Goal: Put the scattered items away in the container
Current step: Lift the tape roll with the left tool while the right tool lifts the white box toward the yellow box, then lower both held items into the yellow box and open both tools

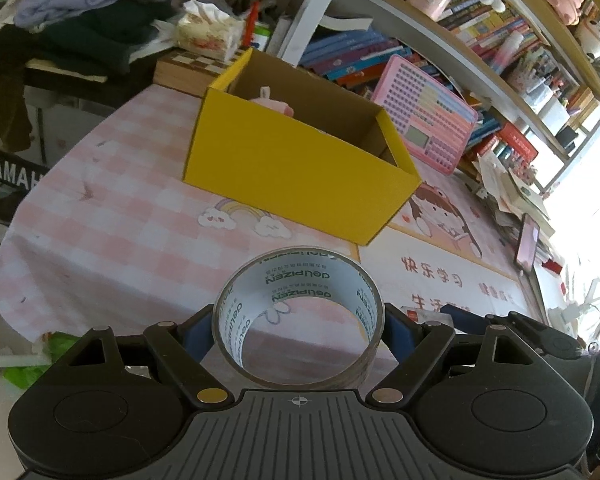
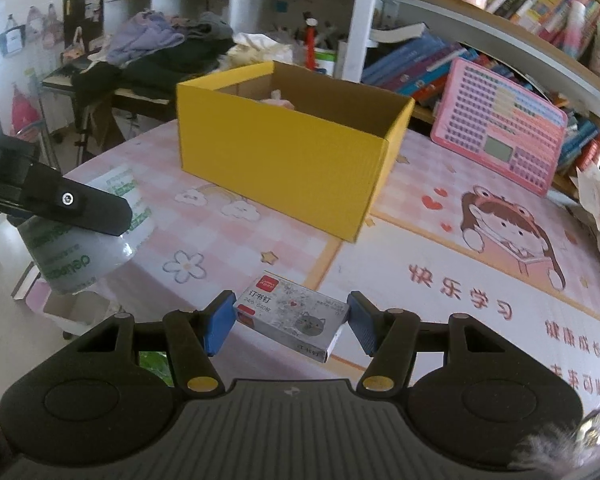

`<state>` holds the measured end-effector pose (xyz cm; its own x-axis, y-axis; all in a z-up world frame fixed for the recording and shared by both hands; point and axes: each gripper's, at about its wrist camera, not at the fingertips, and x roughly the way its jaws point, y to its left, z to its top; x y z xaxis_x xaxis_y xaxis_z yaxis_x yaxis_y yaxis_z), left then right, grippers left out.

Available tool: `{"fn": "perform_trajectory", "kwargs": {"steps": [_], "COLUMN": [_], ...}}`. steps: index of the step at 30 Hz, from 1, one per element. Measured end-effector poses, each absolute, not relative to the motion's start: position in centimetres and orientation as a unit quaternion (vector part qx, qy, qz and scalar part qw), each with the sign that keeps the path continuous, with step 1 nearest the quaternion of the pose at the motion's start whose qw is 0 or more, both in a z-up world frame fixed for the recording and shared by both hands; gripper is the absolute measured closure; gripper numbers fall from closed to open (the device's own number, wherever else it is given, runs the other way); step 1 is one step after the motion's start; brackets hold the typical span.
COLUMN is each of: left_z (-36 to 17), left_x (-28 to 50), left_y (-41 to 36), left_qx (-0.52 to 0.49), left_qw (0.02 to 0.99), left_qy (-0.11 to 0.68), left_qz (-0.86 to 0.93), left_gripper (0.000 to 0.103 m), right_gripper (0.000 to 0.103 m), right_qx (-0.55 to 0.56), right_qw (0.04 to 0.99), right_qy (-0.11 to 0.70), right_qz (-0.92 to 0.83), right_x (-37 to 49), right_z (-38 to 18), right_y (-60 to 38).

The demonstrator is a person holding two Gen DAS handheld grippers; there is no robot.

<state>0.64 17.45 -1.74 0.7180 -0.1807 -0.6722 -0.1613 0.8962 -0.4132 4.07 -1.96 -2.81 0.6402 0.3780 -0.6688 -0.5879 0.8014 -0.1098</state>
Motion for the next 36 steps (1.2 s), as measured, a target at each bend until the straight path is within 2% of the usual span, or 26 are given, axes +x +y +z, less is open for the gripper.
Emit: {"fn": "perform_trajectory", "kwargs": {"steps": [22,36], "left_z": [-1.4,4.2], "left_x": [2.8,10.8], "left_y": [19.1,19.4], "left_qx": [-0.221,-0.101], "left_qw": [0.909,0.959], "left_qy": [0.352,0.263], "left_qz": [0.023,0.036], "left_gripper": [0.018,0.018], "right_gripper": [0.044,0.044], "right_qx": [-0.205,-0.177], "right_qw": [0.880,0.905], "right_qy": [0.280,0.185], "right_qz": [0.326,0.340], "right_x": [6.5,15.8], "right_z": [-2.1,4.0], "right_y": [1.3,1.8]}}
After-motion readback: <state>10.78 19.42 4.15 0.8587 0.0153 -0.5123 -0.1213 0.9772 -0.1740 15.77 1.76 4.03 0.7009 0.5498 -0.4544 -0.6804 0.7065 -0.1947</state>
